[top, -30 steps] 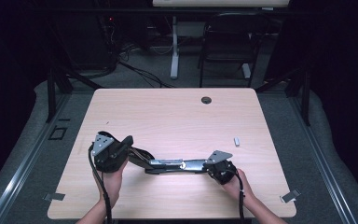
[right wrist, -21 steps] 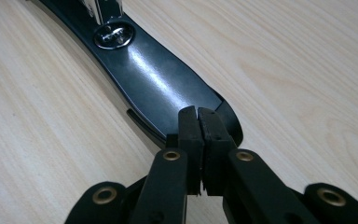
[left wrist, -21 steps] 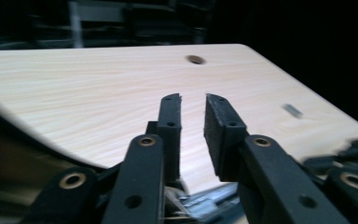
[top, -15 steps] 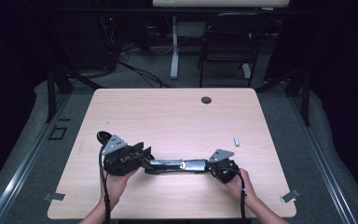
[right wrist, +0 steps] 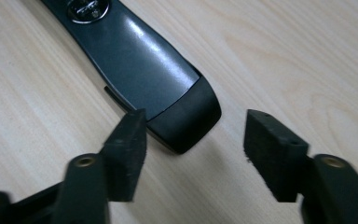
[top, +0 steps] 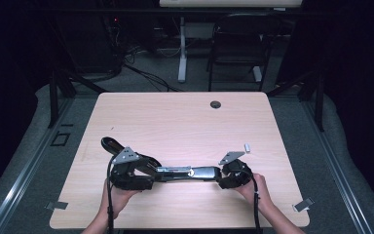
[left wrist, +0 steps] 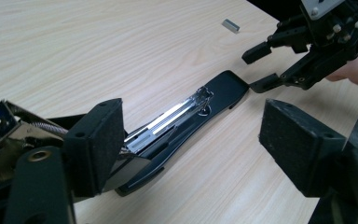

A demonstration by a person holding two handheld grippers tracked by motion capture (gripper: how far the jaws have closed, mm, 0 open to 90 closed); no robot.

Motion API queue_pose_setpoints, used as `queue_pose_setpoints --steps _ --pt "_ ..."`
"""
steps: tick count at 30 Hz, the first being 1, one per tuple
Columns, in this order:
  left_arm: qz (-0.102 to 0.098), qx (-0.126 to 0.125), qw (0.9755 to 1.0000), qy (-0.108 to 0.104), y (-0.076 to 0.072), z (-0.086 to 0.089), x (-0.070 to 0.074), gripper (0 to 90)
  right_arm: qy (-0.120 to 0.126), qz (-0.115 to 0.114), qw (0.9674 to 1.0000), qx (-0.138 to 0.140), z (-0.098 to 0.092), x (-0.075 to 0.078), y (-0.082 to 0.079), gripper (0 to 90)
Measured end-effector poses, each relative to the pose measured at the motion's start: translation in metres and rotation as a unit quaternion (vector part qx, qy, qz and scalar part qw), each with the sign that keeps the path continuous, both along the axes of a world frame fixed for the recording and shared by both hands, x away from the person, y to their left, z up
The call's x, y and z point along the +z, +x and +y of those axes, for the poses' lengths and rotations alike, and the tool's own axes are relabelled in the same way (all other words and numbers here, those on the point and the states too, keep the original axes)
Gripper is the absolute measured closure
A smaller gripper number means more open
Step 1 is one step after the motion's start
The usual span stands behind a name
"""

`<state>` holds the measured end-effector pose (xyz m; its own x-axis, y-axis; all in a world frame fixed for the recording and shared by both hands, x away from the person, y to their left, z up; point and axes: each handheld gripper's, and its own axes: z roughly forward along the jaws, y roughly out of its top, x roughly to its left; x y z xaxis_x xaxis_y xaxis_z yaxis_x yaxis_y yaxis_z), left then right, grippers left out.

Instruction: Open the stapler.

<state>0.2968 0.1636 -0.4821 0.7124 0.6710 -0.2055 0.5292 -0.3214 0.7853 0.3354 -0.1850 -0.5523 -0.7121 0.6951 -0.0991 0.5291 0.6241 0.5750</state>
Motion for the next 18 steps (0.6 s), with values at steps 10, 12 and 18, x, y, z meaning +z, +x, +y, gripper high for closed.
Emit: queue_pose_setpoints --steps 10,12,18 --pt "0.027 -0.029 0.9986 0.035 -0.001 -0.001 -0.010 4.1 -0.027 0.011 0.9994 0.016 -0.006 0.004 0.007 13.6" --pt "0.033 -0.039 0.9977 0.044 -0.002 -0.002 -0.011 0.8 -0.038 0.014 0.9992 0.005 -0.007 0.005 0.008 11.2" --pt "0.031 -0.065 0.9955 0.062 -0.005 -0.003 -0.016 0.2 -0.037 0.027 0.9989 0.001 -0.016 0.009 0.012 6.9"
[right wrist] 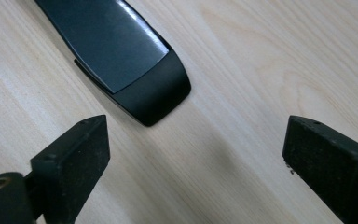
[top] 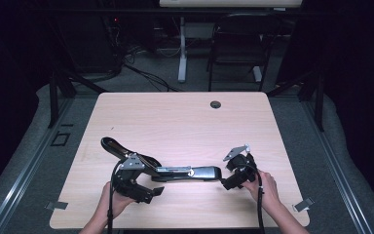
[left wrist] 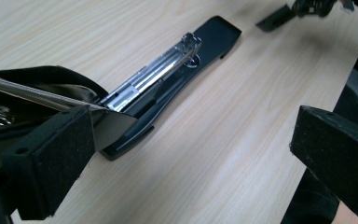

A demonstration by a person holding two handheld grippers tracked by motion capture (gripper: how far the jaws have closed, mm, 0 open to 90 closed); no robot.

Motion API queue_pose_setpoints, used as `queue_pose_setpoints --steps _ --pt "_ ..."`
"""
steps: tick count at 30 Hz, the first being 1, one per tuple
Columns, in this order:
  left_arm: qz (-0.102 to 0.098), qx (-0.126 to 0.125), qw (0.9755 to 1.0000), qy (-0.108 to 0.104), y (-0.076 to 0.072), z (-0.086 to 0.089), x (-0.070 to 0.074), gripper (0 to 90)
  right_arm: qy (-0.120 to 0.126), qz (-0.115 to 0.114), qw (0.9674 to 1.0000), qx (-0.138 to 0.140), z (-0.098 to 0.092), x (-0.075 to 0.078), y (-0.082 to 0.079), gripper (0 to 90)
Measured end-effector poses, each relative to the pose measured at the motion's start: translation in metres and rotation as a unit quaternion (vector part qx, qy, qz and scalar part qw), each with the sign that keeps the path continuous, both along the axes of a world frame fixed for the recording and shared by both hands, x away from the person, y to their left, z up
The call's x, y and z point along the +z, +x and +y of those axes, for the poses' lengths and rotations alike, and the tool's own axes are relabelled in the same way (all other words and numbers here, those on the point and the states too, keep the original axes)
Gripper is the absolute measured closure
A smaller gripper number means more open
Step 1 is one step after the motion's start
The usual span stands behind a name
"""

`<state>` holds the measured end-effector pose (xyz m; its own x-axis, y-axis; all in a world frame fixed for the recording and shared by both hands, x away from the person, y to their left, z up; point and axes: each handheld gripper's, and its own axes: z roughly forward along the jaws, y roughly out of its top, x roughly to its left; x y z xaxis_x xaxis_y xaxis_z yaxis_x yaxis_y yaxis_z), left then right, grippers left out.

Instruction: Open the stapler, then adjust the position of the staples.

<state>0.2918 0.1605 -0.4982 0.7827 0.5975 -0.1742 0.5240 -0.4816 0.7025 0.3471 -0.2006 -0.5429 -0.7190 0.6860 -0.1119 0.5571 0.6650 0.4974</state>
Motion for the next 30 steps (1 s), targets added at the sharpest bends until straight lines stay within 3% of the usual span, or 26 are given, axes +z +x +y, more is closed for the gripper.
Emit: queue_pose_setpoints --steps 5,6,10,12,13,14,15,17,24,25,30 --pt "0.004 -0.004 1.0000 0.005 -0.002 0.002 -0.003 0.2 -0.006 0.034 0.9991 -0.025 -0.011 0.004 0.005 3.0" --pt "0.003 -0.003 1.0000 0.004 -0.002 0.003 -0.004 0.2 0.013 0.045 0.9984 -0.033 -0.013 0.003 0.006 2.6" --pt "0.006 0.002 1.0000 -0.004 -0.002 0.008 -0.003 0.1 0.016 0.073 0.9965 -0.036 -0.020 0.003 0.009 0.0" --pt "0.003 0.001 1.0000 0.000 -0.002 0.009 -0.004 0.1 0.028 0.082 0.9954 -0.041 -0.022 0.001 0.010 0.0" --pt "0.002 0.000 1.0000 0.002 -0.003 0.009 -0.004 0.1 0.022 0.087 0.9952 -0.038 -0.023 0.002 0.011 0.0" --pt "0.003 -0.002 1.0000 0.002 -0.003 0.009 -0.004 0.1 0.030 0.087 0.9949 -0.041 -0.023 0.001 0.011 0.0" --pt "0.004 -0.006 1.0000 0.004 -0.004 0.010 -0.004 0.2 0.018 0.090 0.9951 -0.036 -0.025 0.002 0.012 0.0" --pt "0.004 -0.010 0.9999 0.009 -0.006 0.010 -0.005 0.2 0.020 0.090 0.9949 -0.040 -0.026 0.003 0.013 0.0" --pt "0.011 -0.013 0.9997 0.016 -0.010 0.015 -0.005 0.2 0.037 0.096 0.9934 -0.051 -0.031 0.005 0.016 0.0" --pt "0.012 -0.014 0.9996 0.019 -0.010 0.016 -0.006 0.2 0.022 0.097 0.9940 -0.045 -0.032 0.007 0.017 0.0" --pt "0.024 -0.017 0.9990 0.033 -0.011 0.019 -0.008 0.2 0.025 0.099 0.9935 -0.051 -0.035 0.008 0.017 0.3"
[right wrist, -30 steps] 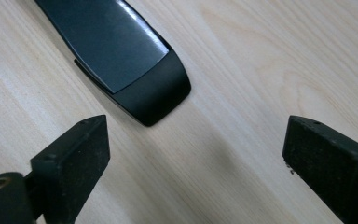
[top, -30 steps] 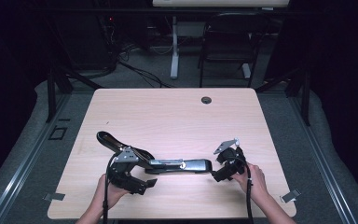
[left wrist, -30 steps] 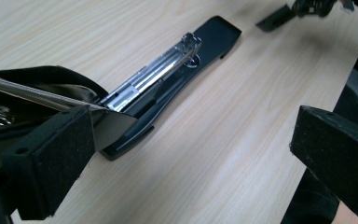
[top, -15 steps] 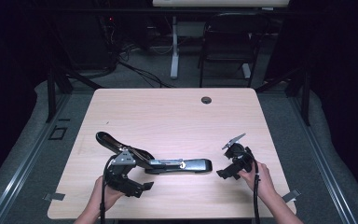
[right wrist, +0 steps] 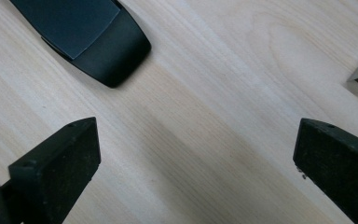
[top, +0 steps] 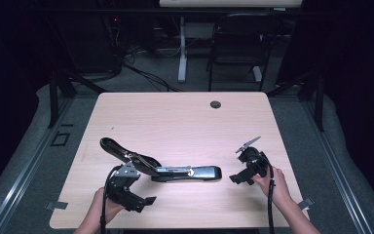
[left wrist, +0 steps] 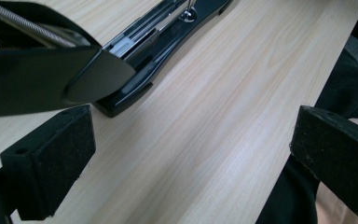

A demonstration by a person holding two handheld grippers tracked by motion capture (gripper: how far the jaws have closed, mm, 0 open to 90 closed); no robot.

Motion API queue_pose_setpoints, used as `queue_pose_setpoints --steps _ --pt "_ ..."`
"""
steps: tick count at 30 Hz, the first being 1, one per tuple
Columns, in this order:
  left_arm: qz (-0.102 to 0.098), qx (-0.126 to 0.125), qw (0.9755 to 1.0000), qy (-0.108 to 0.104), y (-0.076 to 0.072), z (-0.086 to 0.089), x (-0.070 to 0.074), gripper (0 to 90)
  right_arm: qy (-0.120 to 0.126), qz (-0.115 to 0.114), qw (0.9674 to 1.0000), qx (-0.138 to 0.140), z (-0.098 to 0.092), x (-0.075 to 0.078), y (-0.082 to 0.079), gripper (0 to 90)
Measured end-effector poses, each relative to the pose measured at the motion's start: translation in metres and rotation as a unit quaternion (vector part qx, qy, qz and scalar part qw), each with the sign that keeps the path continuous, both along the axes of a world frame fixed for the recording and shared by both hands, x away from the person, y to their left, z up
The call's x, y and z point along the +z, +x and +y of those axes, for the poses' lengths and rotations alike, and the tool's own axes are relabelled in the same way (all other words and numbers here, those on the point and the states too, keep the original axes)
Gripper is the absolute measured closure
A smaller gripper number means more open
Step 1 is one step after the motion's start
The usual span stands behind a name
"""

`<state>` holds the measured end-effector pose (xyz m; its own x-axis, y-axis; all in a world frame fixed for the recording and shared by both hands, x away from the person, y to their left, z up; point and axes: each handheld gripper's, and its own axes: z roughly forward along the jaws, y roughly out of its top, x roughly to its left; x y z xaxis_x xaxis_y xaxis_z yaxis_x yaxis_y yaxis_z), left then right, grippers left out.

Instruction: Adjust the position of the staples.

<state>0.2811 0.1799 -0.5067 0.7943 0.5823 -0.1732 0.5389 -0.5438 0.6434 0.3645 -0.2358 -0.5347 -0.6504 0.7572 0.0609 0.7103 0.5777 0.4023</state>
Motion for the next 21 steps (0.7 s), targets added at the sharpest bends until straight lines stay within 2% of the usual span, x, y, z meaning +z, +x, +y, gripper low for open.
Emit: queue_pose_setpoints --steps 4,5,6,8,10,13,15,16,18,19,21 --pt "0.004 0.003 1.0000 0.000 0.002 0.004 -0.001 0.2 -0.001 0.001 0.9999 -0.013 -0.006 0.002 0.003 1.2" --pt "0.004 0.002 1.0000 -0.004 0.002 0.004 -0.001 0.1 0.017 -0.005 0.9995 -0.026 -0.006 -0.001 0.003 1.4" --pt "0.004 0.003 1.0000 -0.007 0.003 0.005 -0.001 0.2 0.005 0.007 0.9998 -0.016 -0.009 0.002 0.005 1.6" --pt "0.006 0.005 0.9999 -0.009 0.004 0.007 -0.001 0.2 -0.004 0.008 0.9997 -0.021 -0.012 0.003 0.006 5.0" --pt "0.003 0.009 0.9999 -0.006 0.005 0.009 0.000 0.2 0.009 0.007 0.9995 -0.030 -0.014 0.003 0.007 6.8" --pt "0.004 0.013 0.9999 -0.008 0.007 0.012 0.000 0.2 0.004 0.012 0.9994 -0.034 -0.019 0.006 0.011 12.0" --pt "0.003 0.015 0.9999 -0.006 0.007 0.013 0.000 0.2 -0.001 0.012 0.9994 -0.034 -0.021 0.008 0.014 13.0" --pt "0.002 0.017 0.9998 -0.006 0.007 0.015 0.001 0.2 0.008 0.012 0.9990 -0.042 -0.021 0.008 0.015 13.9" --pt "0.002 0.020 0.9997 -0.013 0.007 0.017 0.001 0.2 -0.004 0.017 0.9990 -0.041 -0.022 0.010 0.020 14.4" --pt "0.002 0.025 0.9996 -0.017 0.006 0.018 0.001 0.2 0.005 0.016 0.9989 -0.044 -0.021 0.011 0.022 14.7" --pt "0.000 0.027 0.9995 -0.015 0.005 0.020 0.001 0.2 -0.003 0.015 0.9987 -0.049 -0.021 0.015 0.025 16.7"
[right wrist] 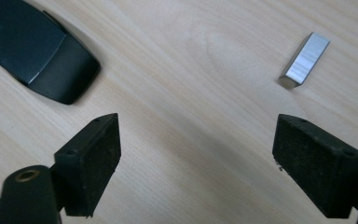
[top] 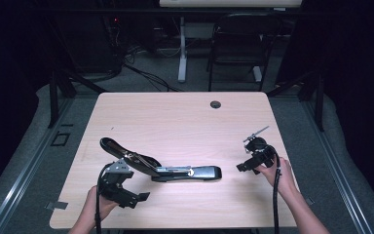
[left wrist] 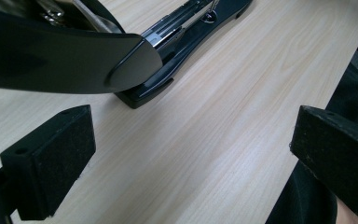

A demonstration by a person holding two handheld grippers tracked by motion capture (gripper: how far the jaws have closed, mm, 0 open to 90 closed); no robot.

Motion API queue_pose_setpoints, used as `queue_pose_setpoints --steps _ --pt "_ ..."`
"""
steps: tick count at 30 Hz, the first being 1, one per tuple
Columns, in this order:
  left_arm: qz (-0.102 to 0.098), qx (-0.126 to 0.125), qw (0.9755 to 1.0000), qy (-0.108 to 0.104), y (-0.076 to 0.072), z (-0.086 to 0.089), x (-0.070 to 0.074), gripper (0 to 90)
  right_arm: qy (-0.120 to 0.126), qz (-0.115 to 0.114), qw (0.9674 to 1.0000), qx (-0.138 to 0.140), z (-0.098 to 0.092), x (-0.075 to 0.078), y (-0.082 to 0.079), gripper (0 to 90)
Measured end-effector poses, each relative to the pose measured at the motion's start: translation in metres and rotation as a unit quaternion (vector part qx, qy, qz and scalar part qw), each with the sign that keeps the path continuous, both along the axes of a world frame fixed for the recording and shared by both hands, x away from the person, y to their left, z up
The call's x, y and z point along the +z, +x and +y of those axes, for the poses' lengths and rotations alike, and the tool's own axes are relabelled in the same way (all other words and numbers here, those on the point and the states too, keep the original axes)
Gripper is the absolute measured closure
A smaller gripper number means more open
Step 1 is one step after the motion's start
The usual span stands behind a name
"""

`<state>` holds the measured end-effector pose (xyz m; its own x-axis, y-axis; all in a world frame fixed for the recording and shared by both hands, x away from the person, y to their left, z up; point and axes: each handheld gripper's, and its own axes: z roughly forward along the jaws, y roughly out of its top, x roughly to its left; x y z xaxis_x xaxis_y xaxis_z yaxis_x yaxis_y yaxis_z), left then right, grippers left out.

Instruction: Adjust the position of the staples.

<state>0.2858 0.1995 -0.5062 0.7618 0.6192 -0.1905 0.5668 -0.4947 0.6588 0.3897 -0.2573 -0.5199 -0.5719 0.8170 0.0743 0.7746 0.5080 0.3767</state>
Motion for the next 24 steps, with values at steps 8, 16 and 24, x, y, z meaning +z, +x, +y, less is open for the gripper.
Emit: queue_pose_setpoints --steps 8,16,24 --pt "0.003 0.024 0.9996 0.013 -0.006 0.014 -0.001 0.2 -0.004 -0.014 0.9996 -0.023 -0.001 0.013 0.020 30.7" --pt "-0.010 0.057 0.9981 0.021 -0.004 0.015 0.000 0.2 -0.003 -0.016 0.9984 -0.054 0.001 0.017 0.045 43.9" --pt "0.002 0.069 0.9971 0.032 -0.001 0.020 -0.002 0.2 -0.033 -0.018 0.9964 -0.076 0.007 0.013 0.064 58.8"
